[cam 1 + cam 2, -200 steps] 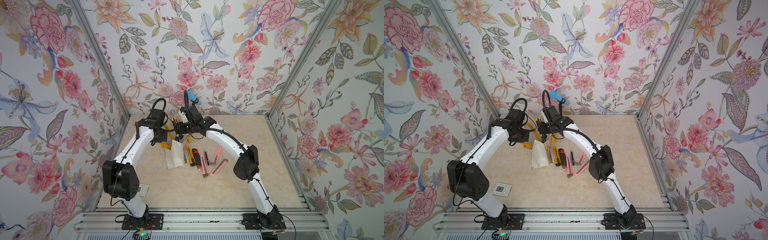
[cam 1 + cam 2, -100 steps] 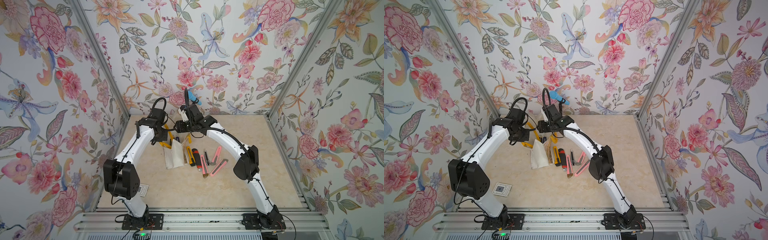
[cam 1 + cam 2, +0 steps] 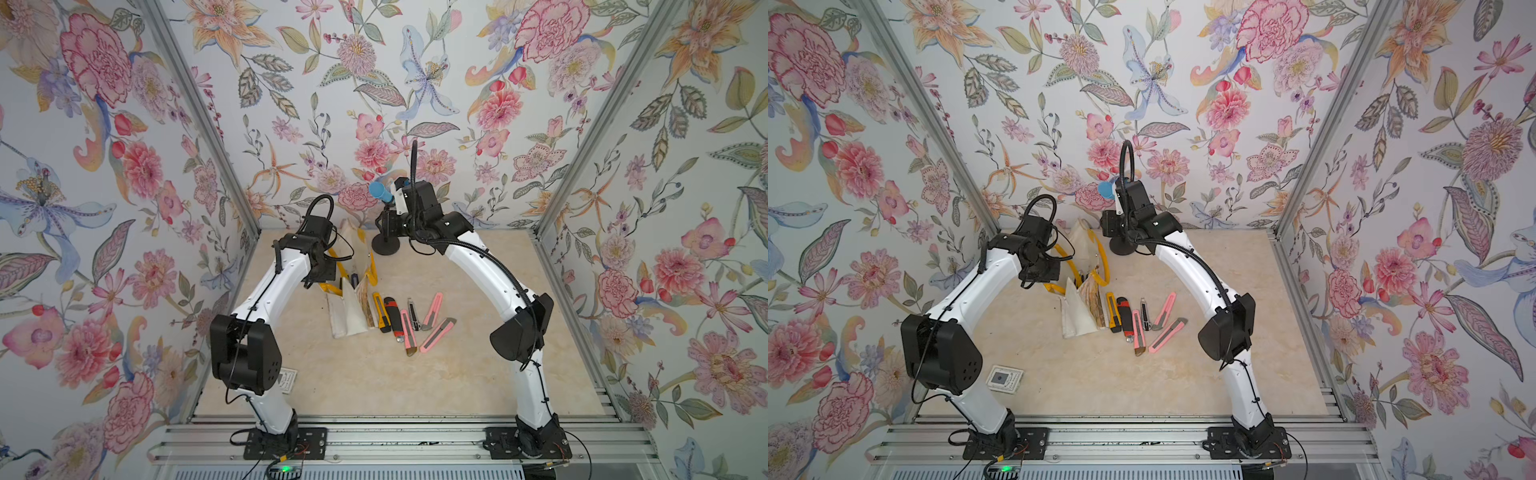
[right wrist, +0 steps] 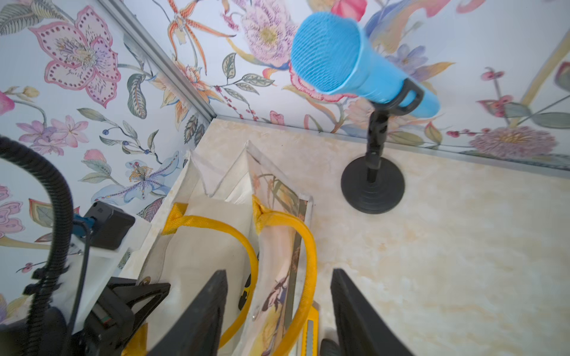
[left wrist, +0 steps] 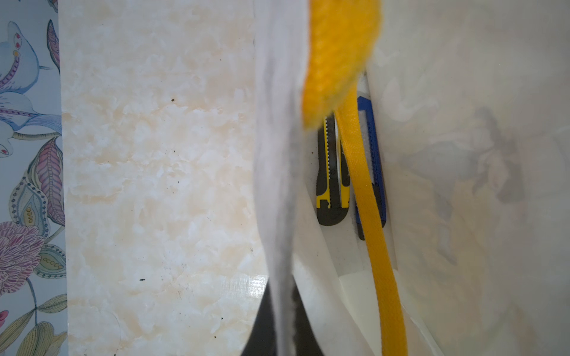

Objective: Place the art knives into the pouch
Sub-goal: Pick up the utility knife at the center of the board.

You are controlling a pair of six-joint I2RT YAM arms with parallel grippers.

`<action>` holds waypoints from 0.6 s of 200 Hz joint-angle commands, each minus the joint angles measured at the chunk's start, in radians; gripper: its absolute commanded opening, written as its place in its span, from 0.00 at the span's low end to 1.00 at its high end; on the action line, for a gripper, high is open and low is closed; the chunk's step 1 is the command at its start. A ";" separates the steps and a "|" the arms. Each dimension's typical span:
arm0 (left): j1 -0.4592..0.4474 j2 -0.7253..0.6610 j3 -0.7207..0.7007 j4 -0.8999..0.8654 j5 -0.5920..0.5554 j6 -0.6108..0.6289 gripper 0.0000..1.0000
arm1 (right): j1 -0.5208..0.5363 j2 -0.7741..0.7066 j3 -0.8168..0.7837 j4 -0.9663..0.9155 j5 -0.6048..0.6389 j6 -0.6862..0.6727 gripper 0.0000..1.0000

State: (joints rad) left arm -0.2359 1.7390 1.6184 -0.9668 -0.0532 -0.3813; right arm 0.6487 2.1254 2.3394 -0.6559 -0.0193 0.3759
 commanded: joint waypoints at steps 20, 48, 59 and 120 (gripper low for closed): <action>-0.007 0.039 0.058 -0.002 0.003 0.009 0.00 | -0.044 -0.096 -0.307 -0.017 0.109 -0.015 0.58; -0.008 0.057 0.080 -0.014 0.003 0.013 0.00 | -0.032 -0.143 -0.529 -0.016 0.133 0.022 0.57; -0.007 0.062 0.087 -0.019 0.005 0.016 0.00 | -0.029 -0.157 -0.604 0.000 0.116 0.034 0.56; -0.006 0.100 0.122 -0.036 0.016 0.041 0.00 | -0.009 -0.146 -0.804 0.046 0.073 0.089 0.56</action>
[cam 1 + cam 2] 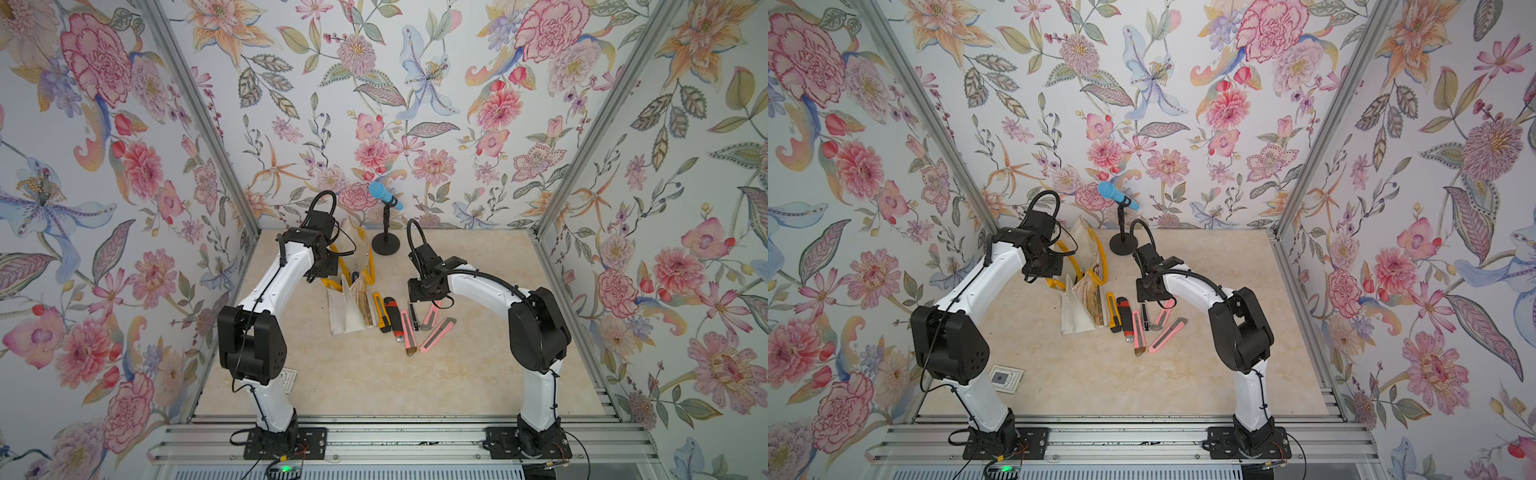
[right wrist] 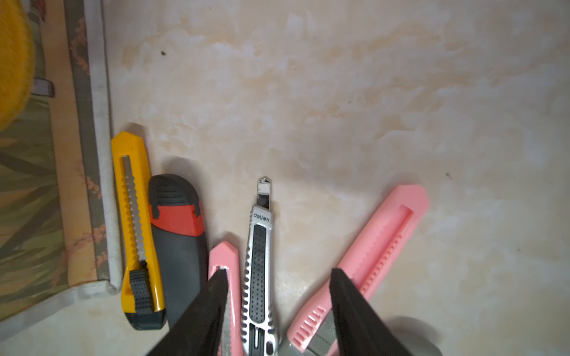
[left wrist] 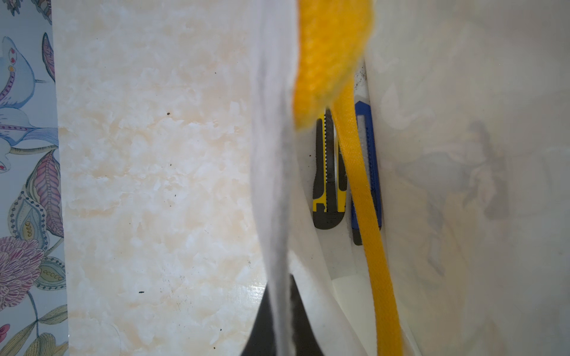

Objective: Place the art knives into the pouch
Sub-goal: Pick up the utility knife at the center of the board.

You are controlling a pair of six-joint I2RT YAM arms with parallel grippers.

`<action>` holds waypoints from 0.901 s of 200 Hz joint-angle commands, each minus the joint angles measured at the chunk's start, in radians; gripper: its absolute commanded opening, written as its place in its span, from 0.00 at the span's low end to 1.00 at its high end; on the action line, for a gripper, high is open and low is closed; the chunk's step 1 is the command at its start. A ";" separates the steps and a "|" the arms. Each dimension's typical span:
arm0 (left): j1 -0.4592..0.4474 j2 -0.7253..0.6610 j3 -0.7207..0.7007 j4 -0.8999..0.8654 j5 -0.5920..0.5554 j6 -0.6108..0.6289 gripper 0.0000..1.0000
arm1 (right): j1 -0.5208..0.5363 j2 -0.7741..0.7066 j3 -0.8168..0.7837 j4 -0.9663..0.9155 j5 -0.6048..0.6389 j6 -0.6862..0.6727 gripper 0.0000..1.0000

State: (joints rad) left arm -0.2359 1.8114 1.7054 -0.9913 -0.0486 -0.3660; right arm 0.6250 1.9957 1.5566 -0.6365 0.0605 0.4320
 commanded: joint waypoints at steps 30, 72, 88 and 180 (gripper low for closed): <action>-0.008 0.047 0.058 -0.027 0.011 0.036 0.00 | 0.054 0.019 -0.028 0.026 0.011 0.031 0.55; -0.008 0.058 0.076 -0.043 0.006 0.045 0.00 | 0.061 0.060 -0.039 0.026 0.012 0.035 0.52; -0.009 0.058 0.074 -0.046 0.006 0.046 0.00 | 0.062 0.072 -0.051 0.025 0.017 0.046 0.50; -0.012 0.049 0.056 -0.050 0.005 0.042 0.00 | 0.052 0.142 -0.054 0.025 0.039 0.067 0.36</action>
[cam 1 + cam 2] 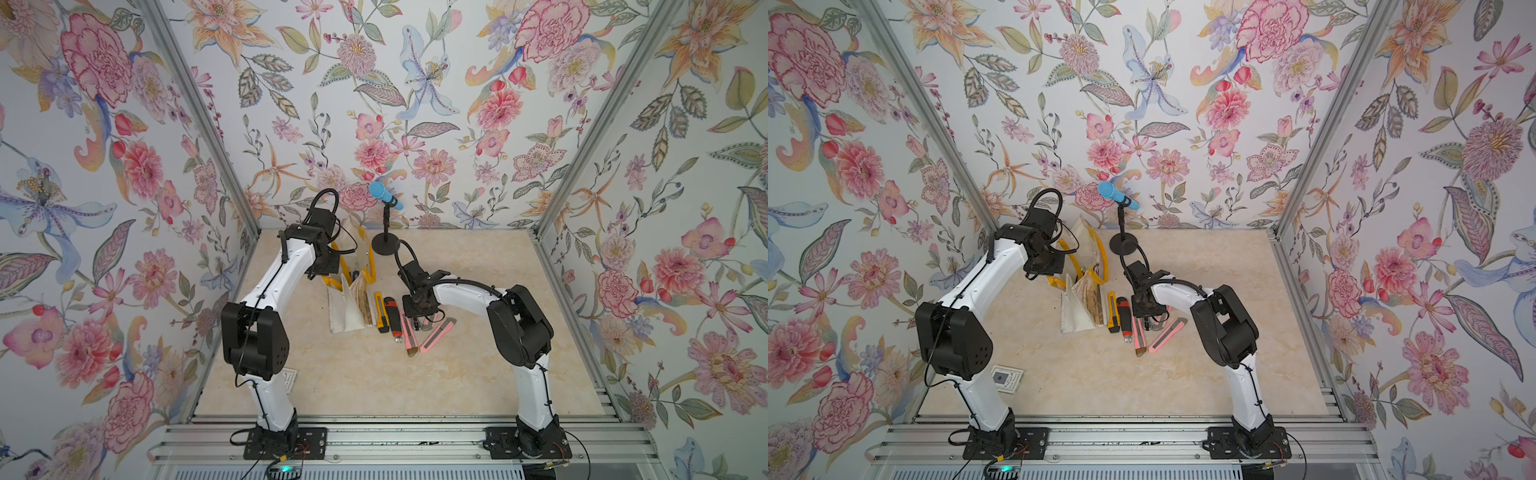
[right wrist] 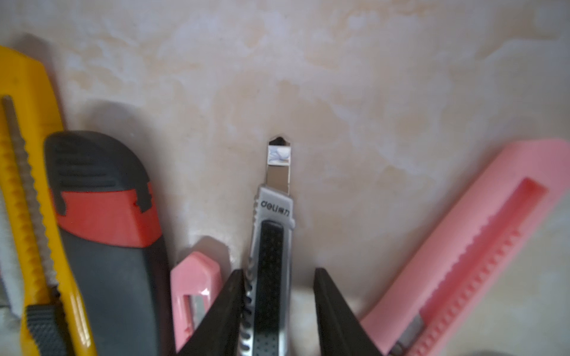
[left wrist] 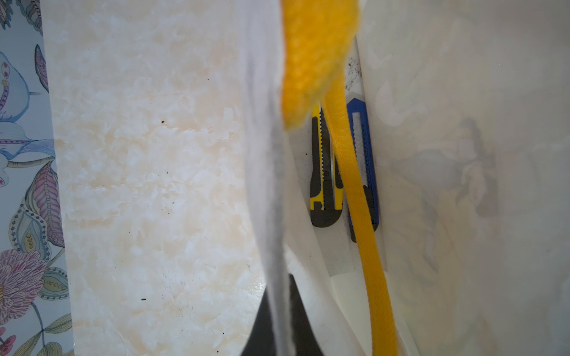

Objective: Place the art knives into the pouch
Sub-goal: Pick up the utility knife at the center of the board, then place the utility knife in the pouch.

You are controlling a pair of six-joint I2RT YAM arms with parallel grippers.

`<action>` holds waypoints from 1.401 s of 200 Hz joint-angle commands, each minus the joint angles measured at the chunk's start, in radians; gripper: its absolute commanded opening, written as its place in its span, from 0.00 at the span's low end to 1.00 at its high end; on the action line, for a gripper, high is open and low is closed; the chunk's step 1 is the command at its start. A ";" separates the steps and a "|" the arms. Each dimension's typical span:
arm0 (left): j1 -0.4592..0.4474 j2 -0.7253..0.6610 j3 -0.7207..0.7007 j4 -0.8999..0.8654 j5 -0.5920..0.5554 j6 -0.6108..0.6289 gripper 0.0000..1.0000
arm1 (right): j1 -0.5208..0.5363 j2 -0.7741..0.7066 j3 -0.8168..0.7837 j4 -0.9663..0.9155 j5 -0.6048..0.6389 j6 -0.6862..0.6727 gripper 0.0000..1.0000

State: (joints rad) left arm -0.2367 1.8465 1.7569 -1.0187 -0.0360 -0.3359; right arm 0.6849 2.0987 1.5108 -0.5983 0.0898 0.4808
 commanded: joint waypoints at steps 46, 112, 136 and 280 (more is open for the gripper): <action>-0.016 0.019 0.011 -0.024 -0.010 0.009 0.00 | -0.010 0.038 -0.018 -0.013 0.014 0.012 0.24; -0.026 0.026 0.023 -0.023 -0.007 0.002 0.00 | -0.031 -0.084 0.083 -0.017 0.016 0.005 0.19; -0.033 0.021 0.020 -0.017 -0.008 -0.004 0.00 | -0.081 -0.137 0.179 -0.018 -0.007 0.003 0.20; -0.077 -0.063 -0.060 0.049 -0.006 -0.032 0.00 | -0.002 0.237 1.044 -0.018 -0.355 0.091 0.20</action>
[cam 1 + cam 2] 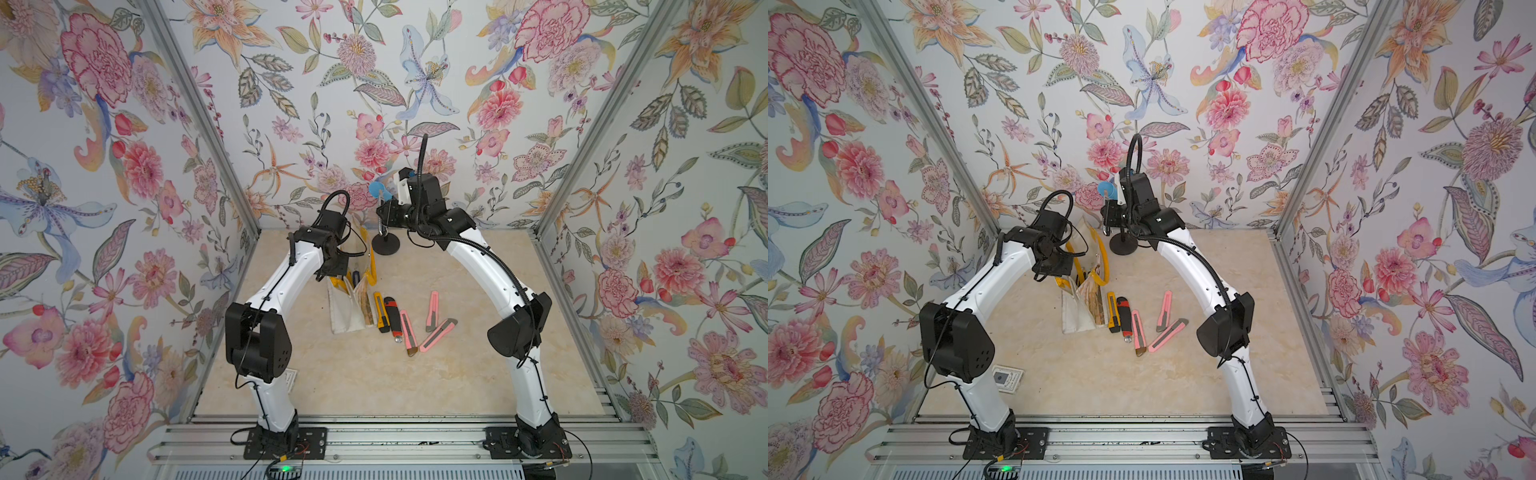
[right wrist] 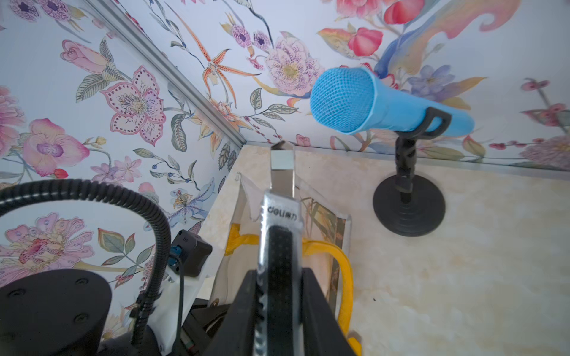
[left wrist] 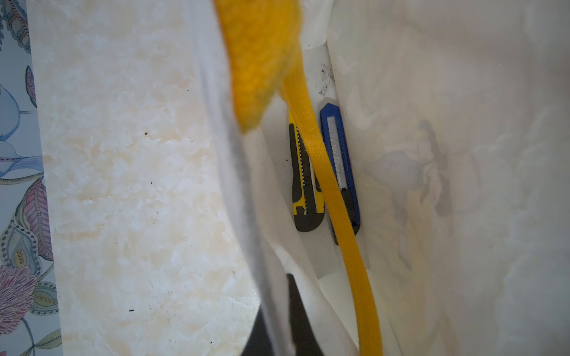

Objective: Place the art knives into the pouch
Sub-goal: Place the utility knife in the pouch.

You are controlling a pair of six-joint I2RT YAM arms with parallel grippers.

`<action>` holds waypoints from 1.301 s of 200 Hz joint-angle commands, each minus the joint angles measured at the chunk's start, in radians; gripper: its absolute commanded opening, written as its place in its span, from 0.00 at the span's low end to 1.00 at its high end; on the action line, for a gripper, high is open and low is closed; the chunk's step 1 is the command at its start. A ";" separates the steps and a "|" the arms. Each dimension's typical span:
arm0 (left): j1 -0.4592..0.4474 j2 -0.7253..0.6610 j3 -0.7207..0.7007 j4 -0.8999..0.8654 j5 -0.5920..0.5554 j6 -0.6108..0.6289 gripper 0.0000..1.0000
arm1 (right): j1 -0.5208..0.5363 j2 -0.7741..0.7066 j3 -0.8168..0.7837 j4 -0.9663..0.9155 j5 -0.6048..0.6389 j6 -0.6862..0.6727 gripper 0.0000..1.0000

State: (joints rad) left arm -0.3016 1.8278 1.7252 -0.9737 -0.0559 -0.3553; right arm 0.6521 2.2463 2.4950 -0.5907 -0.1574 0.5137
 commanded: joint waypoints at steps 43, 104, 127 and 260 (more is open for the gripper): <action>-0.012 -0.074 -0.058 0.016 0.014 -0.014 0.00 | 0.069 0.147 0.081 -0.019 -0.155 0.074 0.20; -0.012 -0.084 -0.064 0.014 0.003 -0.013 0.00 | 0.080 0.151 -0.035 -0.021 -0.131 0.074 0.20; -0.010 -0.085 -0.064 0.010 -0.005 -0.013 0.00 | 0.077 0.136 -0.103 -0.036 -0.097 0.064 0.19; -0.010 -0.080 -0.064 0.012 -0.008 -0.036 0.00 | 0.066 0.164 -0.128 -0.133 -0.040 0.009 0.25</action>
State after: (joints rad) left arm -0.3016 1.7798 1.6733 -0.9482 -0.0559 -0.3756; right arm 0.7238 2.4161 2.3764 -0.6838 -0.2016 0.5354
